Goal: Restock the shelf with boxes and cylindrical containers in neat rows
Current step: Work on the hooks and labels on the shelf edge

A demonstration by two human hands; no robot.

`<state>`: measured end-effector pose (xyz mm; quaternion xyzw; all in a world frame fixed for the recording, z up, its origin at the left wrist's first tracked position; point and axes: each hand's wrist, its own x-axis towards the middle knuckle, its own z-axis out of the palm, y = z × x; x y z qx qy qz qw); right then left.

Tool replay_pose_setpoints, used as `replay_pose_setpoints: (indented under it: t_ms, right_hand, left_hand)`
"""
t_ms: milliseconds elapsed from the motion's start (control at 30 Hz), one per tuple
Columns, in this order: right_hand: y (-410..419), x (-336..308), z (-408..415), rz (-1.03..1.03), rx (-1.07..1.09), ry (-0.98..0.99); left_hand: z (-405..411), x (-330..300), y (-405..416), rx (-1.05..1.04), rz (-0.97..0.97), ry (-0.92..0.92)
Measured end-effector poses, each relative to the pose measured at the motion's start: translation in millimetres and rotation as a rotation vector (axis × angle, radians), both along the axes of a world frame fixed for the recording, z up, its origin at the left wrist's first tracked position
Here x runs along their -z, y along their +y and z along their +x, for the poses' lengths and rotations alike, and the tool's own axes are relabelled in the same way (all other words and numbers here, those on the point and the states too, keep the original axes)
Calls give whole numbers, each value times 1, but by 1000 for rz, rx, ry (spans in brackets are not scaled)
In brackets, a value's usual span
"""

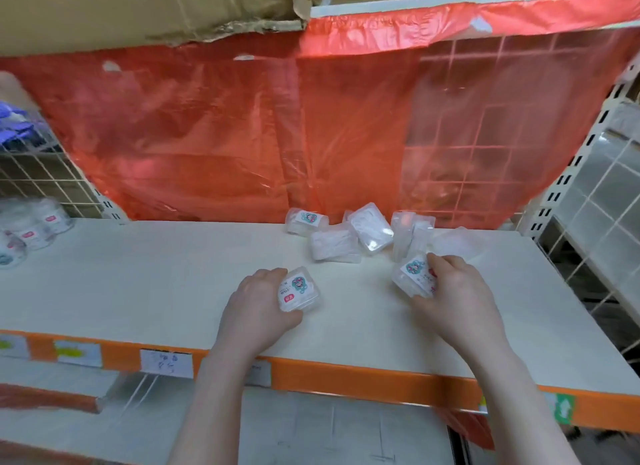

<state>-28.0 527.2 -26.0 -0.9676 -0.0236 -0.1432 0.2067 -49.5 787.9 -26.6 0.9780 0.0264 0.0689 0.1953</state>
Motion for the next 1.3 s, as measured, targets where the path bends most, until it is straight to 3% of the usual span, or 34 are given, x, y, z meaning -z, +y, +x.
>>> replay_pose_setpoints:
  t_ms: [300,633,800,1300]
  right_hand:
    - [165,-4,-46,-29,-135,1]
    - [384,-4,-103,12,-402,-3]
    - [466,-12,-115,13,-533,-7]
    - [723,3,-83,84,-762,6]
  left_hand:
    - [-83,-12,162,-132,-17,-104]
    - [-202,-16,352,-376,-25,-29]
    - [-244,-15,416,-529,-41,-90]
    - [-245,5,644,-818,-88,-117]
